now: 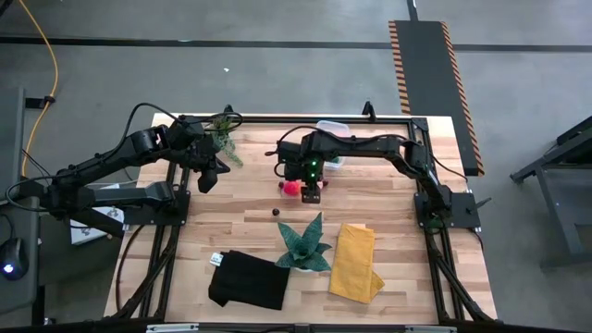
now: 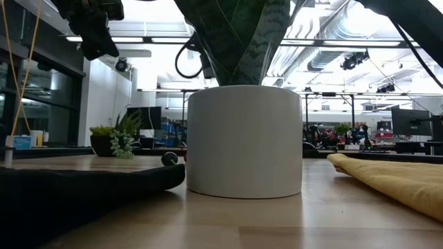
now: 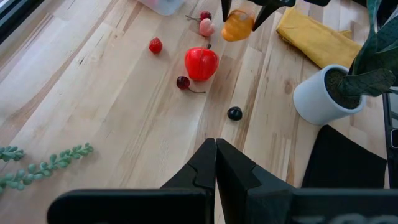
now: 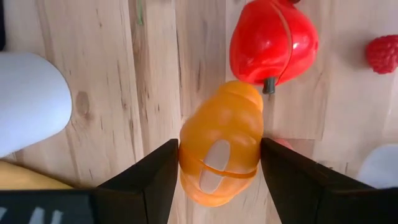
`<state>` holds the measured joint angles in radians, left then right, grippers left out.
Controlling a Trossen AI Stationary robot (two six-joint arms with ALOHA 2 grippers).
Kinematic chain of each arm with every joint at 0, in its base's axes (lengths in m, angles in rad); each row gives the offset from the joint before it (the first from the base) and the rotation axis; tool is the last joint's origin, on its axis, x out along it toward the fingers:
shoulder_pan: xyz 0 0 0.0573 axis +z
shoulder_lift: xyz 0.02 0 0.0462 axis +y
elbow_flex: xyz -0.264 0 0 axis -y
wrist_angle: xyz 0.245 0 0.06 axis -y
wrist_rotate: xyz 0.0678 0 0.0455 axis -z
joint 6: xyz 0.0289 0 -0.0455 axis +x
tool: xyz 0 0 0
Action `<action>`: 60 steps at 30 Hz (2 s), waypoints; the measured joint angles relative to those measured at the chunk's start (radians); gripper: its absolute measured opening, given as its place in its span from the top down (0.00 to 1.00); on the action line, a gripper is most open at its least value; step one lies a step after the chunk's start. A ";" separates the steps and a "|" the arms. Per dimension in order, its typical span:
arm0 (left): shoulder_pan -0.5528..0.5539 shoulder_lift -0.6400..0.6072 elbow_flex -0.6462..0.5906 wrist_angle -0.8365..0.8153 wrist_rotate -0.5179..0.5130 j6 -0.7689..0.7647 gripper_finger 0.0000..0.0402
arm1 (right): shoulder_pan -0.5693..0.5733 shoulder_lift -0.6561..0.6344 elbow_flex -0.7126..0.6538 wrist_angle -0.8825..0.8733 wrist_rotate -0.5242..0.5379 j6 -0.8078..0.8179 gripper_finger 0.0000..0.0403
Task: Pick and placing Produce into tupperware
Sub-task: Put the croissant into the transparent container
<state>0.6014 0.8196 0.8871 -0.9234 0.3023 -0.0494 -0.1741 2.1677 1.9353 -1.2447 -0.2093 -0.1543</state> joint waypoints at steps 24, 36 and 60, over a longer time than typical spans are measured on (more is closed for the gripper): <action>0.000 0.000 0.000 0.000 0.000 0.000 1.00 | -0.018 0.001 0.177 -0.120 0.001 0.068 0.48; 0.000 0.000 0.000 0.000 0.000 0.000 1.00 | -0.063 0.001 0.357 -0.193 -0.001 0.124 0.48; 0.000 0.000 0.000 0.002 0.000 0.000 1.00 | -0.176 -0.014 0.422 -0.289 -0.010 0.175 0.48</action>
<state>0.6014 0.8192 0.8871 -0.9218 0.3023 -0.0494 -0.3497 2.1536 2.3569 -1.5341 -0.2192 0.0212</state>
